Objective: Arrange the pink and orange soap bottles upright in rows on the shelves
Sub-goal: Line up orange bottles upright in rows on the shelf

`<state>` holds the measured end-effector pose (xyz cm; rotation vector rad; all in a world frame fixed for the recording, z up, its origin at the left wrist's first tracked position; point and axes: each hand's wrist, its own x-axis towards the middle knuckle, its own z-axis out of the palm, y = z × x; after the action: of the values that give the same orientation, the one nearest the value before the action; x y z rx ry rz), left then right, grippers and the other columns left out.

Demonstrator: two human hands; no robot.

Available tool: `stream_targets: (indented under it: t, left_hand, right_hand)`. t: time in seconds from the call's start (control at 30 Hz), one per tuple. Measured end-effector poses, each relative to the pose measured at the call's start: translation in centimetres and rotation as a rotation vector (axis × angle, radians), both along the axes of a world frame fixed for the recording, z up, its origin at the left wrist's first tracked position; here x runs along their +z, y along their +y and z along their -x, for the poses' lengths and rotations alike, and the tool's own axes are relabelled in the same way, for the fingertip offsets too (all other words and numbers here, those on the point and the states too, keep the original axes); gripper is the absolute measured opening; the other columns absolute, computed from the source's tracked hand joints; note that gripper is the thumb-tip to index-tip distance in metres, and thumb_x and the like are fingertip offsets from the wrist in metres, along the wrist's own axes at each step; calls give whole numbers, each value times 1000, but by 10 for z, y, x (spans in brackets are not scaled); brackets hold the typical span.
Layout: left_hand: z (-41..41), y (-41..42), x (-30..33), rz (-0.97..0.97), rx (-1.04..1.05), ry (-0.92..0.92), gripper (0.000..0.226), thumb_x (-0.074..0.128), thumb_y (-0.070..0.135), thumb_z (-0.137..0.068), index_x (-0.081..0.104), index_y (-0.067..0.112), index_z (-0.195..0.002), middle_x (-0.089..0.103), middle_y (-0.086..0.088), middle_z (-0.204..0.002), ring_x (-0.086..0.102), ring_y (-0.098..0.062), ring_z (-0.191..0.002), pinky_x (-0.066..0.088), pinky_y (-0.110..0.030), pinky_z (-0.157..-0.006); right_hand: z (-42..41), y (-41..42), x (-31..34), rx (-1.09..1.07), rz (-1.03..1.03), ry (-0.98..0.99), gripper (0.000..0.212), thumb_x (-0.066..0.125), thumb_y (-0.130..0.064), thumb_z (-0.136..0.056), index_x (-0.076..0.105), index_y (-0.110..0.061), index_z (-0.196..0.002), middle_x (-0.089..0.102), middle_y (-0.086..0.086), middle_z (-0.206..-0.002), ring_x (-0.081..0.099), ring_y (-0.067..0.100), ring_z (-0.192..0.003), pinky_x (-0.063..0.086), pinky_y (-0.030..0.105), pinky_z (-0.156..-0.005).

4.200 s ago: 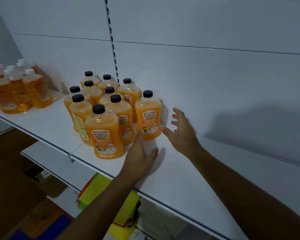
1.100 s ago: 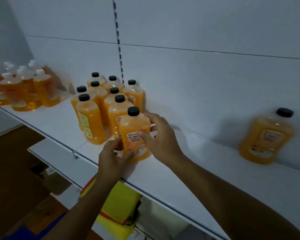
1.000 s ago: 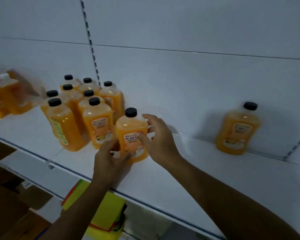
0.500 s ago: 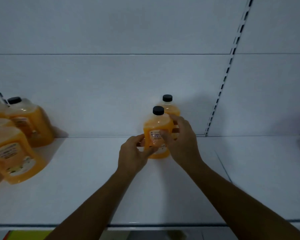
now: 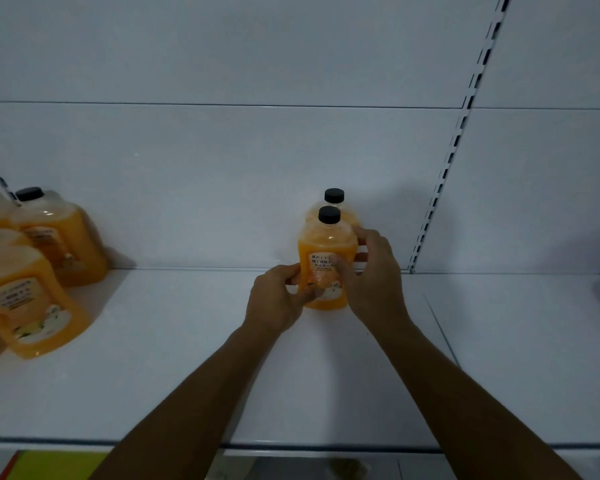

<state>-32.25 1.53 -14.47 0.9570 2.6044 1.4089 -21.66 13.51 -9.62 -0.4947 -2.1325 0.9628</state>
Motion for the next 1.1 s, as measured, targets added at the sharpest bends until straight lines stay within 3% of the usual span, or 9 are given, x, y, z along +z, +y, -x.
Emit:
stream_targets:
  t: [0.2, 0.33, 0.5, 0.6, 0.67, 0.77, 0.87, 0.97, 1.1]
  left_hand:
    - [-3, 2, 2, 28, -14, 3, 41, 74, 40, -80, 68, 23, -117, 70, 3, -107, 64, -13, -96, 50, -28, -86]
    - [-3, -2, -1, 96, 3, -15, 53, 74, 42, -80, 62, 22, -127, 66, 2, -118, 61, -13, -102, 42, -22, -85]
    - [-1, -39, -10, 100, 105, -57, 74, 78, 46, -74, 52, 19, -138, 59, 4, -131, 58, -9, -113, 36, -15, -88]
    - [1, -75, -6, 91, 158, -24, 67, 73, 50, -78, 54, 21, -136, 59, 3, -133, 56, -10, -115, 36, -16, -92]
    - [2, -100, -3, 110, 202, -13, 60, 69, 48, -83, 54, 22, -135, 58, 3, -134, 56, -12, -116, 38, -19, -94]
    - [4, -140, 3, 141, 295, 15, 49, 65, 45, -86, 59, 23, -130, 60, 4, -131, 56, -13, -112, 45, -29, -99]
    - [2, -189, 8, 130, 387, 87, 38, 66, 40, -87, 65, 21, -119, 65, 4, -121, 59, -11, -104, 49, -30, -91]
    - [1, -234, 11, -31, 572, 225, 25, 68, 34, -87, 69, 16, -104, 69, 1, -102, 62, -12, -89, 53, -34, -79]
    - [6, -274, 7, -193, 879, 278, 41, 67, 32, -87, 54, 11, -120, 58, -6, -115, 55, -18, -104, 48, -31, -84]
  right_hand:
    - [3, 6, -3, -11, -12, -19, 51, 64, -39, -89, 44, -21, -132, 51, 0, -125, 57, 16, -104, 56, 46, -81]
    - [-1, 0, -2, -20, 1, 7, 54, 64, -35, -89, 41, -23, -136, 49, 2, -129, 54, 16, -110, 53, 46, -88]
    - [0, -25, 8, -77, -283, 157, 70, 69, -29, -85, 35, -12, -144, 32, 12, -151, 26, 27, -139, 30, 37, -107]
    - [23, -61, 16, 54, -391, 230, 64, 65, -32, -88, 41, -8, -141, 40, 13, -147, 33, 27, -137, 29, 35, -112]
    - [44, -93, 16, 182, -406, 236, 59, 64, -32, -88, 45, -6, -137, 49, 13, -140, 43, 27, -131, 38, 39, -109]
    - [74, -140, 13, 350, -324, 149, 57, 67, -33, -88, 48, -10, -136, 53, 8, -136, 52, 21, -123, 51, 42, -96]
    - [102, -178, 11, 499, -165, -7, 60, 66, -37, -89, 42, -20, -141, 46, -1, -143, 48, 16, -127, 49, 41, -100]
    - [126, -207, 11, 620, -71, -76, 65, 66, -38, -89, 35, -23, -145, 40, -3, -148, 43, 15, -132, 44, 40, -106]
    - [148, -243, 21, 815, 64, -71, 62, 65, -29, -90, 35, -24, -144, 45, -9, -141, 46, 5, -121, 45, 26, -96]
